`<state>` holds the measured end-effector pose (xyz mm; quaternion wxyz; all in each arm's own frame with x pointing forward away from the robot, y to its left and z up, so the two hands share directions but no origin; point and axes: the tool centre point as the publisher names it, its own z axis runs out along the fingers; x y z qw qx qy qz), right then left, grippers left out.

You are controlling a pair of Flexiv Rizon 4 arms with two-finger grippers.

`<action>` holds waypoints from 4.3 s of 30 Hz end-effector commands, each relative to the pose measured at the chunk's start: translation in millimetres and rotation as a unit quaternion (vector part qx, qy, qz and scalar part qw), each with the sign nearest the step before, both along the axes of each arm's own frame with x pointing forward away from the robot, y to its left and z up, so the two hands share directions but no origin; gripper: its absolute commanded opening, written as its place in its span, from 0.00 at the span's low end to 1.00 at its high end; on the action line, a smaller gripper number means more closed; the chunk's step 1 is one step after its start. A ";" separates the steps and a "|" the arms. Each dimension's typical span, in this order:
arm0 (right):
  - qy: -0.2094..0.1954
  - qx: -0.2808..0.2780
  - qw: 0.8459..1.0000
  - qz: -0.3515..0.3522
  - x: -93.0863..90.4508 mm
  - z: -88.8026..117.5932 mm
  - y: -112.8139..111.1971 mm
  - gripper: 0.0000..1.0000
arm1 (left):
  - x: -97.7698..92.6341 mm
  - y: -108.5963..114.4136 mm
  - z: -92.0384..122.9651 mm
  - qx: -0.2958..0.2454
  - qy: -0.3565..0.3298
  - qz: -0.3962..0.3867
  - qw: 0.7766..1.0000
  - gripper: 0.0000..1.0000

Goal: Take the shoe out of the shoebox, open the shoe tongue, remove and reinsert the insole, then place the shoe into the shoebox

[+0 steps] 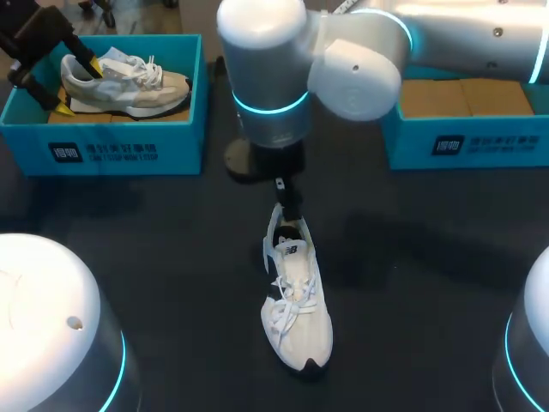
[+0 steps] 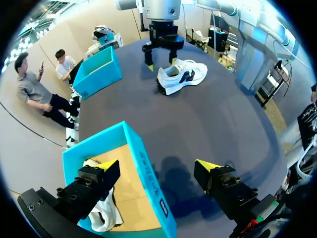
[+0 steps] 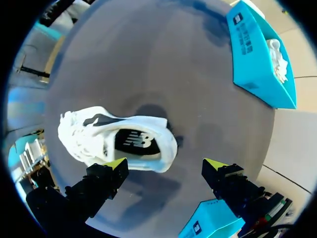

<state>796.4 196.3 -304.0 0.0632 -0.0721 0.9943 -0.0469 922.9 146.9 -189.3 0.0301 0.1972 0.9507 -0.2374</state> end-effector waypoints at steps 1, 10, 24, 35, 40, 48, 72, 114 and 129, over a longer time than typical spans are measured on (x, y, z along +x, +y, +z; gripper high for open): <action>0.000 0.006 1.000 -0.011 9.7 -19.0 2.9 1.00 | 0.3 0.5 0.4 0.001 0.001 -0.001 1.000 1.00; 0.003 0.013 0.999 -0.031 20.5 -46.1 -1.3 1.00 | 0.3 0.5 0.4 0.001 0.001 -0.001 1.000 1.00; 0.010 0.010 0.998 -0.060 21.9 -71.4 -3.0 1.00 | 0.3 0.5 0.4 0.001 0.001 -0.001 1.000 1.00; 0.015 0.011 0.996 -0.082 20.1 -83.2 -6.0 0.49 | 0.3 0.5 0.4 0.001 0.001 -0.001 1.000 1.00; 0.009 0.012 0.995 -0.096 18.6 -84.5 -8.1 0.00 | 0.3 0.5 0.4 0.001 0.001 -0.001 1.000 1.00; -0.001 0.015 0.994 -0.111 14.5 -81.0 -11.3 0.00 | 0.3 0.5 0.4 0.001 0.001 -0.001 1.000 1.00; -0.035 -0.008 0.995 -0.090 48.6 39.9 -59.7 0.00 | 0.3 0.5 0.4 0.001 0.001 -0.001 1.000 1.00; -0.076 -0.007 0.992 -0.100 151.1 157.5 -191.6 0.00 | 0.3 0.5 0.4 0.001 0.001 -0.001 1.000 1.00; -0.072 -0.026 0.991 -0.109 175.9 160.8 -216.0 0.00 | 0.3 0.5 0.4 0.001 0.001 -0.001 1.000 1.00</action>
